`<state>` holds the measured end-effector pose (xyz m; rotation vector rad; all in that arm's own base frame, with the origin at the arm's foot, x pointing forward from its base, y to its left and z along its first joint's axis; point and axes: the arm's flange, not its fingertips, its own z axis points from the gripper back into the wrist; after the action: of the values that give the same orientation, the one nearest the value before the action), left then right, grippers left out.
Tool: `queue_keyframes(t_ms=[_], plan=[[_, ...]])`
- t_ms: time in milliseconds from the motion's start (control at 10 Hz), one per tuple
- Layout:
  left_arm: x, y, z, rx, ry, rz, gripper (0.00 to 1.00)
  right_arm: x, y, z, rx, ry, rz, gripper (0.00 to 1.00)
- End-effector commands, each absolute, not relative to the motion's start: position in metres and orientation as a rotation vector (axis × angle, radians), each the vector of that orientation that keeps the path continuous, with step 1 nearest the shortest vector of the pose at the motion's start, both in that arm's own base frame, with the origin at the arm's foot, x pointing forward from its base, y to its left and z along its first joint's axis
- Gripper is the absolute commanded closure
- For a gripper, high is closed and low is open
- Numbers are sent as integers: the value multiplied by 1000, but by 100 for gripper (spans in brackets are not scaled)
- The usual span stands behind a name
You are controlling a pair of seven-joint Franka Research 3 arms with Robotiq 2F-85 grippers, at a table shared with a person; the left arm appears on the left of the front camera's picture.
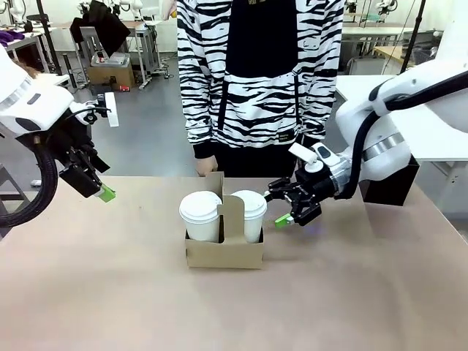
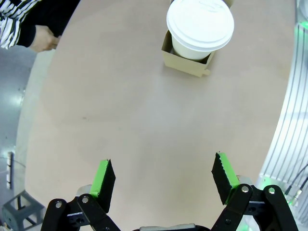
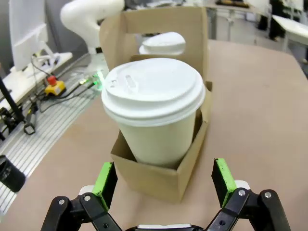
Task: Pour a drink into a cup and package it in a carrier.
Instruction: Insert the held 600 ml Paper Cup into the Cup Carrier.
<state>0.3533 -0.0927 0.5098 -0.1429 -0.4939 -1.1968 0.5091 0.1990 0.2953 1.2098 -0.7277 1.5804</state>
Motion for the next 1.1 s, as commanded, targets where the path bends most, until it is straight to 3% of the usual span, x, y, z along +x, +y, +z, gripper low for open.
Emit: queue_keyframes(t_ms=[0,700,900,1000], plan=[[354,-93,512,-144,-487,-1192,0,491,168,328,1042,-718,1395,0],[354,-93,512,-144,-487,-1192,0,400,29,438,357,-683,531,0],[354,-93,512,-144,-487,-1192,0,393,19,436,314,-615,474,0],[354,-93,512,-144,-487,-1192,0,402,12,435,343,-759,551,0]])
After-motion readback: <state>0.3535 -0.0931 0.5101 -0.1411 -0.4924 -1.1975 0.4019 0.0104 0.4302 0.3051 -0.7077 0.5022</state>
